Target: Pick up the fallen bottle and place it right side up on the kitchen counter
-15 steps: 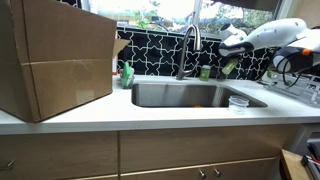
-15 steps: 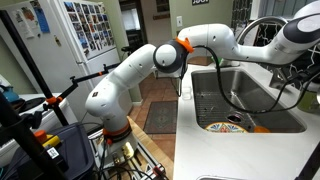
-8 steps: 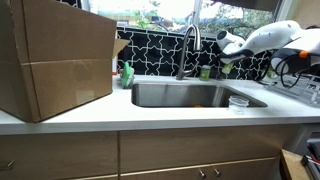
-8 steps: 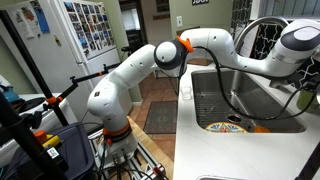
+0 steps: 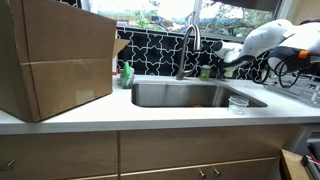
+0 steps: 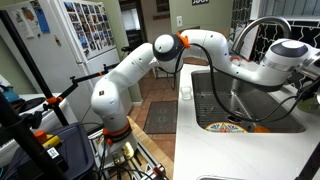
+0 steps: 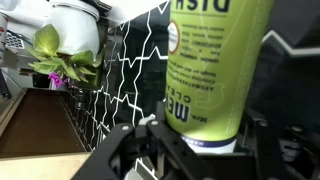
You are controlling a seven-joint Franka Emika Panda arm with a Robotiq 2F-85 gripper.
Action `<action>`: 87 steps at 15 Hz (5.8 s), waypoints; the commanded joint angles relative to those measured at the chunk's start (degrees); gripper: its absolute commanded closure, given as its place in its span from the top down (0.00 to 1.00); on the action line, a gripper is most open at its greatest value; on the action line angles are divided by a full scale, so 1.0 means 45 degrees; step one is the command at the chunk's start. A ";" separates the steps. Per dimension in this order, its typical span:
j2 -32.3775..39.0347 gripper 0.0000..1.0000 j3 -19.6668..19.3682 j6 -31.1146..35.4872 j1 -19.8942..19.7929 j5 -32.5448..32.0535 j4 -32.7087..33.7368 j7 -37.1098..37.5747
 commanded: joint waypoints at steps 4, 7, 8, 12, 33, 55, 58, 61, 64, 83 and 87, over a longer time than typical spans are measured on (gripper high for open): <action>-0.0908 0.38 -0.1671 0.2818 0.2377 -0.1828 -0.3684 0.2394; -0.0723 0.38 -0.2615 0.3540 0.3312 -0.2647 -0.4508 0.3359; -0.0559 0.38 -0.2934 0.3644 0.3589 -0.2874 -0.4690 0.3754; -0.0040 0.38 -0.3865 0.4176 0.4475 -0.3648 -0.5367 0.5537; 0.2263 0.99 -0.6058 0.5890 0.5951 -0.4944 -0.6470 1.0949; -0.5395 1.00 -0.3034 0.5956 0.4778 -0.3145 -0.7644 0.1274; -0.6461 1.00 -0.1930 0.5720 0.4185 -0.2362 -0.7632 -0.0741; -0.7534 1.00 -0.0603 0.5360 0.3441 -0.1364 -0.7748 -0.3046; -0.8349 1.00 0.0794 0.4579 0.2609 0.0029 -0.7804 -0.5505; -1.0383 1.00 0.4451 -0.0040 -0.0251 0.6289 -0.7198 -1.4389; -1.0922 1.00 0.4908 -0.0707 -0.0773 0.6790 -0.7231 -1.5285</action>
